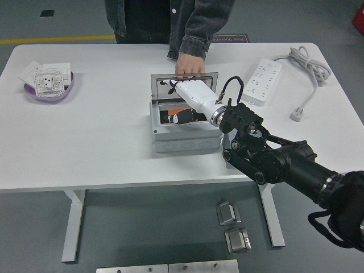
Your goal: Pick up the cylinder from the cube,place it in the box,flap close box
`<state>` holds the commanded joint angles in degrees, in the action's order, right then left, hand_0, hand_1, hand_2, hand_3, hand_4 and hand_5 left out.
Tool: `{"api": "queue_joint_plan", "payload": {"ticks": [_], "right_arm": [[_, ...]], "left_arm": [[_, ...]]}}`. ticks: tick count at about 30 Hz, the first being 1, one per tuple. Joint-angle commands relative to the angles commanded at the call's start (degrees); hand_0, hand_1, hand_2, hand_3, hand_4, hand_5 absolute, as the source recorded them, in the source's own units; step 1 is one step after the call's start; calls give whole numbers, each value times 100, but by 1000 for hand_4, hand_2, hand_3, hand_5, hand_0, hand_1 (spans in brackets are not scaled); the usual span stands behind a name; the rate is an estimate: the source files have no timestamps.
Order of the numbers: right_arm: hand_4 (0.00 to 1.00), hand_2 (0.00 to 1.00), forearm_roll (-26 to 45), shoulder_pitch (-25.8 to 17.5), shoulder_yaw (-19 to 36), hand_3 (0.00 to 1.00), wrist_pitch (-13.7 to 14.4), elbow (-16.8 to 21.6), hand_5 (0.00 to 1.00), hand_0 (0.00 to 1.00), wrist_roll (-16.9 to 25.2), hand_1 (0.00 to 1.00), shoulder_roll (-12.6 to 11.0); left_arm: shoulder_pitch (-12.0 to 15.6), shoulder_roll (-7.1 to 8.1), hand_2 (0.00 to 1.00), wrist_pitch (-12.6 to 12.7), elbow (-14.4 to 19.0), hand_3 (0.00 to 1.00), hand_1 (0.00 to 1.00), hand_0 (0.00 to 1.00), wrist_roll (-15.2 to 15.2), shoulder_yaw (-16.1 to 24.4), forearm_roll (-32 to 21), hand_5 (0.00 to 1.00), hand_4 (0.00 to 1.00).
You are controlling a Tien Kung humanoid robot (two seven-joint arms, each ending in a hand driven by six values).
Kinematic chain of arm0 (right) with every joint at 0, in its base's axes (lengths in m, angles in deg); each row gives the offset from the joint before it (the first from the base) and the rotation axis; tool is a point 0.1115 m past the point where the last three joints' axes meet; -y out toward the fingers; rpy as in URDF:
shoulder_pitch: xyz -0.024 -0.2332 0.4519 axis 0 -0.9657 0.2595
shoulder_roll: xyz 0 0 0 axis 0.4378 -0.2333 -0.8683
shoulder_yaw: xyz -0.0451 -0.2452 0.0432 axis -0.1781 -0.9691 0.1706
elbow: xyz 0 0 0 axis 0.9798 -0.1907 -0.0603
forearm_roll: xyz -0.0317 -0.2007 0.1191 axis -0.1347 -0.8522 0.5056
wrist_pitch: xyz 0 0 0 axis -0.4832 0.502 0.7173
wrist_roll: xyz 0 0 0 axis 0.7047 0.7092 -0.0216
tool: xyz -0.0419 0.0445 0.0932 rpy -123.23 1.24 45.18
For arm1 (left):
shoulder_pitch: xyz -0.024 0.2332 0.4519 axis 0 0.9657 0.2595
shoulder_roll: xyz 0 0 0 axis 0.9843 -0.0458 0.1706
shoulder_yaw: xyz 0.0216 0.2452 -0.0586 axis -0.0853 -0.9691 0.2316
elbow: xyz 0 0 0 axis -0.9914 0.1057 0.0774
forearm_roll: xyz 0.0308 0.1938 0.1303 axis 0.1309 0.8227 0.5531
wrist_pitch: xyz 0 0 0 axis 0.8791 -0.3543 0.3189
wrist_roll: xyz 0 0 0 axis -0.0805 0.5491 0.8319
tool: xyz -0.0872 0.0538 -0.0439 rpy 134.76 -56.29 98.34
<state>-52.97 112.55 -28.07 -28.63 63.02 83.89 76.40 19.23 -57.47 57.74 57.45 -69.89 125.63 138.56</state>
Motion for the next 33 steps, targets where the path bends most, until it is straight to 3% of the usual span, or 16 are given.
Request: {"api": "queue_joint_plan", "payload": {"ticks": [4, 8, 15, 19, 24, 33], "right_arm": [[960, 736, 327, -99, -14, 897, 60, 339, 346, 789, -20, 715, -202], [960, 736, 826, -191, -61, 897, 20, 907, 346, 789, -168, 715, -614], [928, 715, 1708, -5, 78, 863, -360, 2082, 377, 753, -522, 677, -1430], [928, 715, 1805, 201, 282, 863, -473, 2459, 377, 753, -569, 677, -1537], [916, 697, 1822, 435, 454, 842, -515, 2109, 400, 740, -474, 661, -1372], [923, 683, 1989, 540, 257, 813, -416, 961, 410, 725, -154, 640, -764]], "left_arm": [[23, -12, 554, 0, 0, 591, 585, 621, -1, 37, 18, 135, 427], [61, -34, 554, -5, 0, 591, 585, 621, 3, 141, 90, 135, 427], [119, -68, 554, -21, 0, 590, 584, 621, 19, 340, 267, 135, 423], [115, -66, 554, -23, 0, 590, 584, 621, 31, 310, 249, 135, 423], [102, -48, 553, -23, 0, 589, 581, 621, 46, 260, 216, 128, 409], [51, -22, 552, -22, 0, 587, 579, 622, 49, 93, 99, 125, 405]]}}
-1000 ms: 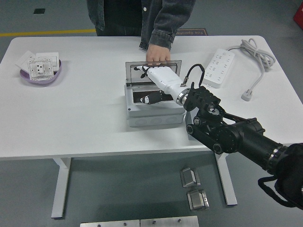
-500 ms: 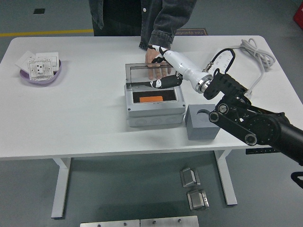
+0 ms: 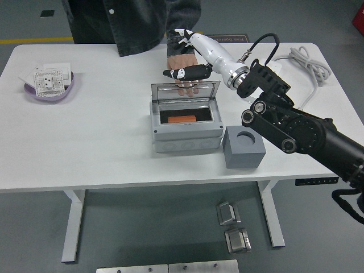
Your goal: Pick up the cylinder from the cube,place it in the box,flap close box
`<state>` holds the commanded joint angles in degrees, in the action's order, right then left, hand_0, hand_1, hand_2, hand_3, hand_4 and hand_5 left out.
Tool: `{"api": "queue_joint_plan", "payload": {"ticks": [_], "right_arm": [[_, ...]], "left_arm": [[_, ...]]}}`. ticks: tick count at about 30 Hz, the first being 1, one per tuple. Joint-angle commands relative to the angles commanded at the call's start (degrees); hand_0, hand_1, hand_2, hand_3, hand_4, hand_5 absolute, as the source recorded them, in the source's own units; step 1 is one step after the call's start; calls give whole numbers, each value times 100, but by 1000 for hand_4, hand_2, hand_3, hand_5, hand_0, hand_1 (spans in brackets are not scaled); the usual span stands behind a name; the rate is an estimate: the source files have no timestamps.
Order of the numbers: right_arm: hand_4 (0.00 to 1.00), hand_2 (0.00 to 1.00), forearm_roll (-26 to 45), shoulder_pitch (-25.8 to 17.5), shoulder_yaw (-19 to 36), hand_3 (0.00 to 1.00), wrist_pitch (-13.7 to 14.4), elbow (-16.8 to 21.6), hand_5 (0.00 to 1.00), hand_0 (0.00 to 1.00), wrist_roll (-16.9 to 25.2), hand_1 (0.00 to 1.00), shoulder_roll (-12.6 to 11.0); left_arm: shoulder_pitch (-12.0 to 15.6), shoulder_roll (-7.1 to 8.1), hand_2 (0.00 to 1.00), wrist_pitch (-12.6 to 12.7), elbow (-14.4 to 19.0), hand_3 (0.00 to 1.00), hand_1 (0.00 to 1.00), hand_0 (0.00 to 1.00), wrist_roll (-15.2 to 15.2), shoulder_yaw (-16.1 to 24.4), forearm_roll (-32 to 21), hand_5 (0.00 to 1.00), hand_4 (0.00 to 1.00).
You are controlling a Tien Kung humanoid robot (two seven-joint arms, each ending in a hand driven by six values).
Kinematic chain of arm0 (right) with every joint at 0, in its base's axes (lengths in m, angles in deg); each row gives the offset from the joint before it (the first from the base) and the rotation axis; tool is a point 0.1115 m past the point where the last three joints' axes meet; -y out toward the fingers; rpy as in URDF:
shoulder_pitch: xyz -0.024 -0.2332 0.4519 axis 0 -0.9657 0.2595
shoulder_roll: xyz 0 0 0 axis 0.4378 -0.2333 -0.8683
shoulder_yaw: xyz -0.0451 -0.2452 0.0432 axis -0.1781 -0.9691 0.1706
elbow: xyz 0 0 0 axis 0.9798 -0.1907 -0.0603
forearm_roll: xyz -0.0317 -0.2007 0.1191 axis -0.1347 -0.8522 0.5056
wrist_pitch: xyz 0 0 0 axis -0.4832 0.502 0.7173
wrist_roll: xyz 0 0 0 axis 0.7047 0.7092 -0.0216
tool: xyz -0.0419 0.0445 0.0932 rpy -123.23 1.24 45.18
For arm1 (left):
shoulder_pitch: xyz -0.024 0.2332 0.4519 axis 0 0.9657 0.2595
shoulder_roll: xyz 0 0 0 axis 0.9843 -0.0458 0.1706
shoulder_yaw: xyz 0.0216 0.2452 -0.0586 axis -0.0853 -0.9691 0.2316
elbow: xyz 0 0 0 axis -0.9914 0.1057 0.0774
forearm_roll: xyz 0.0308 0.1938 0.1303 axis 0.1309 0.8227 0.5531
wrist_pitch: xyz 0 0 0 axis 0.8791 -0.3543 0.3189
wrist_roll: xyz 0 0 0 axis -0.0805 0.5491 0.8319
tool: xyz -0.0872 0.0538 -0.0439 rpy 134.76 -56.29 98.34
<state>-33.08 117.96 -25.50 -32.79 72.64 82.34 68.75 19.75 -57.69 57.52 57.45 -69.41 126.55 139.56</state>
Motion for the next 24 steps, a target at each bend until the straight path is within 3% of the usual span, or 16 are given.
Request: {"api": "queue_joint_plan", "payload": {"ticks": [3, 6, 18, 23, 24], "right_arm": [[923, 683, 8, -93, -149, 813, 34, -155, 410, 725, 16, 640, 52], [913, 680, 0, -198, -331, 805, 62, -55, 407, 723, -9, 637, 6], [892, 676, -226, -473, -720, 810, 140, 1156, 441, 708, -305, 630, -622], [892, 676, -164, -692, -775, 810, 188, 1336, 441, 708, -321, 630, -744], [884, 674, -145, -743, -766, 814, 203, 1356, 449, 668, -310, 617, -757]], "left_arm": [[-3, -3, 552, 2, 0, 587, 579, 622, -5, -47, -44, 125, 405], [1, -9, 551, 0, 0, 586, 579, 621, -9, -39, -40, 124, 404], [-11, 6, 551, 27, 0, 586, 579, 622, -39, -127, -204, 123, 403], [-10, -4, 551, 35, 0, 586, 579, 622, -56, -203, -293, 123, 403], [-9, -6, 551, 35, 0, 586, 579, 622, -58, -207, -300, 123, 403]]}}
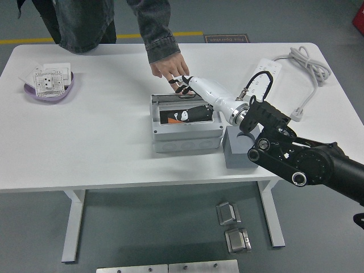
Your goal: Pick up the cylinder from the cube,place it in the box,flap close box
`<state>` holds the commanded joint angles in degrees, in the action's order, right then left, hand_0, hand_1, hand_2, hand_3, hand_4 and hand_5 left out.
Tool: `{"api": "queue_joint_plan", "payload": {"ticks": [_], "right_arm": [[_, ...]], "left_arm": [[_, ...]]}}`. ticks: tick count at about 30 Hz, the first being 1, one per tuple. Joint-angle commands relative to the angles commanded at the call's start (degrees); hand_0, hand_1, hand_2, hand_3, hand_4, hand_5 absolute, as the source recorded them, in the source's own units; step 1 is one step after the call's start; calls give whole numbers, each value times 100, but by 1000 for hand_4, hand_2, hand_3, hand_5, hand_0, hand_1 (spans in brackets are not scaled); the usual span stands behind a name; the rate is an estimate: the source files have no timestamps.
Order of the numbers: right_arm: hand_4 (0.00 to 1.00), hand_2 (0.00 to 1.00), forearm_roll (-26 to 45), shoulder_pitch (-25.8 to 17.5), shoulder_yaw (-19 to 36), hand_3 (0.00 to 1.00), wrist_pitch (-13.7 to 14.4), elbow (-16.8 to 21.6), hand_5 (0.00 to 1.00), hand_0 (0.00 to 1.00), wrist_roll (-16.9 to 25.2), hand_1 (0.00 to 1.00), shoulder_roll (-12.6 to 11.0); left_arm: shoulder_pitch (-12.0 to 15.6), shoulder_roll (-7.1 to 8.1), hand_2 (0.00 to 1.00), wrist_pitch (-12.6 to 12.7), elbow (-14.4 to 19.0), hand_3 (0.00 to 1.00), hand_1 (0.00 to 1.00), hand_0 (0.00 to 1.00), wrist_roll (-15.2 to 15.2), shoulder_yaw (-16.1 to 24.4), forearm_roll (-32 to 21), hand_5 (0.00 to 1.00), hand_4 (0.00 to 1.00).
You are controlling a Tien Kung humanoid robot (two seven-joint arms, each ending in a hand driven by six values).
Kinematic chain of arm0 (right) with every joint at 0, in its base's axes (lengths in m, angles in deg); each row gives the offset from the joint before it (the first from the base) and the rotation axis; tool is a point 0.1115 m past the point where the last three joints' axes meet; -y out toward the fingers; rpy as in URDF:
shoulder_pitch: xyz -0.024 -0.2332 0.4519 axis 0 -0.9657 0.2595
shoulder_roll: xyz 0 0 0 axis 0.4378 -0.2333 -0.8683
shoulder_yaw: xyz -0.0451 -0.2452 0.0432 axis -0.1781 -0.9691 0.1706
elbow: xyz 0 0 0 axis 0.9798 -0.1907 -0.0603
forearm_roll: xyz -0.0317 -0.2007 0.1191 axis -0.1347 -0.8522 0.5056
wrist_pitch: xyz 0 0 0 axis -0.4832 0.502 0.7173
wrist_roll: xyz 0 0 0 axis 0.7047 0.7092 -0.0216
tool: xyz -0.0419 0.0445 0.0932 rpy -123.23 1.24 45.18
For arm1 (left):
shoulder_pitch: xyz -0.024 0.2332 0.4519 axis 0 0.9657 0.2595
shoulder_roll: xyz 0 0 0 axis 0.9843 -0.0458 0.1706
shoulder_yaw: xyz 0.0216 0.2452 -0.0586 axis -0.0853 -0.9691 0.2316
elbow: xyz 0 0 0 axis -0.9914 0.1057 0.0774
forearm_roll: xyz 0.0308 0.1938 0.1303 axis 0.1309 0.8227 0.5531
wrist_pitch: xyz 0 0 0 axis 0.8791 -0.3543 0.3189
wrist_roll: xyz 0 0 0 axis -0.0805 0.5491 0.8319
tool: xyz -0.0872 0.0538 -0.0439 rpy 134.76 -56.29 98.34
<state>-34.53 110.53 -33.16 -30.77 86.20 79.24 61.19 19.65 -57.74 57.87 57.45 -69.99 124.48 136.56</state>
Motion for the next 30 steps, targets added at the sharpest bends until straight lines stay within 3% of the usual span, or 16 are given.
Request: {"api": "queue_joint_plan", "payload": {"ticks": [11, 15, 22, 26, 30], "right_arm": [[877, 672, -146, -504, 520, 813, 47, 192, 453, 641, -3, 613, -141], [872, 673, -574, -806, 1084, 811, -54, 473, 464, 634, -213, 616, -357], [869, 672, -1127, -1568, 2149, 809, -58, 1102, 480, 632, -398, 610, -649], [862, 657, -1073, -1593, 2300, 809, -15, 1019, 493, 594, -330, 584, -581], [860, 653, -964, -1440, 1980, 803, 33, 735, 497, 579, -243, 573, -307]], "left_arm": [[46, -28, 552, -15, 0, 586, 579, 622, -11, 336, 352, 121, 403], [99, -41, 551, -37, 0, 586, 579, 622, 12, 712, 746, 121, 403], [182, -112, 551, -56, 0, 586, 579, 622, 20, 1015, 1063, 123, 404], [192, -123, 552, -67, 0, 586, 579, 622, 22, 1089, 1173, 124, 405], [155, -87, 551, -36, 0, 587, 580, 622, 7, 901, 984, 124, 405]]}}
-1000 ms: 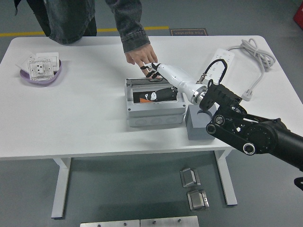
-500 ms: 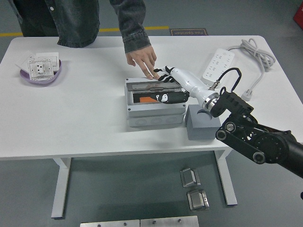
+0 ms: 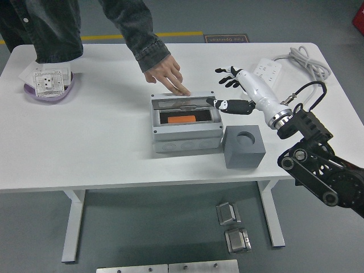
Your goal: Pick up the cylinder from the cube,place it in the box,flap close box
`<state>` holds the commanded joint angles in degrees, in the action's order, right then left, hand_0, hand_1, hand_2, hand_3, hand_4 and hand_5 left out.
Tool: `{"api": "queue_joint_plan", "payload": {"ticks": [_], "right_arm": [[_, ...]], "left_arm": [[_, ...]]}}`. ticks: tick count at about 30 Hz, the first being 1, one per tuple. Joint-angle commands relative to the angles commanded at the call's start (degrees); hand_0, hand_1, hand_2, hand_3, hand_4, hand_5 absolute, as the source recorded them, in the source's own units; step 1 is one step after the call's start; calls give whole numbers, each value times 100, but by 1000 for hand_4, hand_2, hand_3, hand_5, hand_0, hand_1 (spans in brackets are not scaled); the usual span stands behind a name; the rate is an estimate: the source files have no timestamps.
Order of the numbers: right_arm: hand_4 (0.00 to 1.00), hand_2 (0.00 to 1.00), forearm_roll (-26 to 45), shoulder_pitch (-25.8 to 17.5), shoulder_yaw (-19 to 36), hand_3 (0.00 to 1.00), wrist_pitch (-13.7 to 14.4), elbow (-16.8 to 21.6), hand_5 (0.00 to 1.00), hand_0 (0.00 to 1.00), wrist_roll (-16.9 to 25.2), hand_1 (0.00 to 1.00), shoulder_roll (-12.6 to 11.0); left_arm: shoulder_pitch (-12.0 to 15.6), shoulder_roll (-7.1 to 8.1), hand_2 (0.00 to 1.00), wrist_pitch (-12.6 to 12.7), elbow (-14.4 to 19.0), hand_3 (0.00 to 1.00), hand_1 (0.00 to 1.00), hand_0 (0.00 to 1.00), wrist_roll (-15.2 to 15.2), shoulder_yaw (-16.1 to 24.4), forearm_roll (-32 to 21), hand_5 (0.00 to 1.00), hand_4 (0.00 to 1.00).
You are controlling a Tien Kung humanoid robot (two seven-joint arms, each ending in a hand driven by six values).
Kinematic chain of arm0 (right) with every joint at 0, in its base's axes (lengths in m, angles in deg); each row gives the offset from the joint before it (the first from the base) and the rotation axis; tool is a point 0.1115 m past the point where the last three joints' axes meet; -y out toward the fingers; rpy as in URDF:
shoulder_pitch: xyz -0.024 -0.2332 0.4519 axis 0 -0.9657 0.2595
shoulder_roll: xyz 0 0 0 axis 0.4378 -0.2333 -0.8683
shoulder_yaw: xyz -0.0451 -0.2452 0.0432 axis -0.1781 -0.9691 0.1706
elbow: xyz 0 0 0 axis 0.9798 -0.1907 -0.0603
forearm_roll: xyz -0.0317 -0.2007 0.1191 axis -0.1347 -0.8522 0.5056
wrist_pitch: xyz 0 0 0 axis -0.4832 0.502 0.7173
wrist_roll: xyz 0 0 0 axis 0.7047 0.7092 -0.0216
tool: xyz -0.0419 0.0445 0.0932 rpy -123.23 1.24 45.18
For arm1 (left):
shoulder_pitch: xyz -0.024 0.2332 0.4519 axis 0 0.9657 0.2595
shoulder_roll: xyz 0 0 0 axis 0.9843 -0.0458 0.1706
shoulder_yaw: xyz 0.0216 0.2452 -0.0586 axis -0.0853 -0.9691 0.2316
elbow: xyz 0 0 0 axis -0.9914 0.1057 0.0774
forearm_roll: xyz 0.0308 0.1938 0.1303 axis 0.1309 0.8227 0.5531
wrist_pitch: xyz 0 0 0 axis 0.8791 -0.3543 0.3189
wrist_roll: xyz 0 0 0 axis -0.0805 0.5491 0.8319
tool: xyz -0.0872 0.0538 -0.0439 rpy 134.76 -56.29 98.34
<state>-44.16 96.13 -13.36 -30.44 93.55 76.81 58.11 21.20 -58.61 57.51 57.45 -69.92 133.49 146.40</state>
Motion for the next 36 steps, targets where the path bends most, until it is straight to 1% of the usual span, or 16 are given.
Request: {"api": "queue_joint_plan", "payload": {"ticks": [3, 5, 9, 14, 17, 20, 23, 25, 26, 29, 31, 32, 34, 35, 36], "right_arm": [[860, 653, 89, 40, -201, 803, 43, -135, 497, 579, 58, 573, 126], [860, 653, 162, 6, -343, 803, 67, -159, 497, 579, 83, 573, 138], [857, 652, 226, -131, -480, 804, 88, -95, 496, 576, 76, 575, 55], [852, 650, 231, -228, -412, 798, 99, -15, 508, 565, 29, 572, -91], [852, 650, 159, -252, -220, 798, 90, 30, 508, 565, -10, 572, -177], [851, 647, 12, -334, 88, 800, 55, 151, 520, 561, -69, 570, -300], [851, 647, -106, -546, 532, 800, 13, 304, 520, 561, -88, 570, -482], [849, 646, -93, -699, 780, 800, 25, 339, 528, 551, -38, 567, -544], [849, 646, -15, -814, 937, 800, 75, 335, 528, 551, 50, 567, -547], [849, 646, 330, -1110, 1325, 800, 278, 256, 528, 551, 374, 567, -439], [849, 646, 638, -1323, 1589, 795, 445, 163, 535, 544, 642, 566, -266], [849, 646, 849, -1463, 1752, 795, 533, 94, 535, 544, 823, 566, -142], [849, 646, 1336, -1718, 2034, 795, 615, -35, 535, 544, 1199, 566, 66], [849, 646, 1501, -1802, 2115, 795, 621, -80, 535, 544, 1323, 566, 130], [869, 648, 1725, -1916, 2201, 787, 620, -135, 543, 554, 1491, 598, 205]], "left_arm": [[-19, 6, 551, 13, 0, 587, 580, 622, 1, -162, -160, 124, 405], [-22, 0, 551, 14, 0, 587, 580, 622, 9, -238, -232, 124, 405], [-19, -6, 550, 19, 0, 586, 578, 622, 17, -339, -332, 127, 405], [-28, 17, 550, 37, 0, 585, 578, 622, 15, -459, -471, 127, 405], [-44, 31, 550, 50, 0, 585, 578, 622, 6, -521, -541, 127, 405], [-37, 31, 549, 44, 0, 584, 578, 622, 7, -464, -463, 127, 405], [-4, 23, 549, 22, 0, 584, 578, 622, 16, -275, -244, 127, 405], [13, 16, 549, 15, 0, 584, 576, 622, 18, -200, -171, 126, 402], [22, 11, 549, 12, 0, 584, 576, 622, 19, -160, -129, 126, 402], [32, -6, 549, 6, 0, 584, 576, 622, 21, -113, -75, 126, 402], [35, -21, 548, 5, 0, 584, 574, 621, 23, -116, -78, 118, 394], [37, -31, 548, 5, 0, 584, 574, 621, 22, -119, -81, 118, 394], [41, -44, 548, 3, 0, 584, 574, 621, 23, -124, -83, 118, 394], [43, -46, 548, 2, 0, 584, 574, 621, 23, -120, -77, 118, 394], [47, -47, 549, 1, 0, 584, 574, 622, 23, -111, -65, 117, 394]]}}
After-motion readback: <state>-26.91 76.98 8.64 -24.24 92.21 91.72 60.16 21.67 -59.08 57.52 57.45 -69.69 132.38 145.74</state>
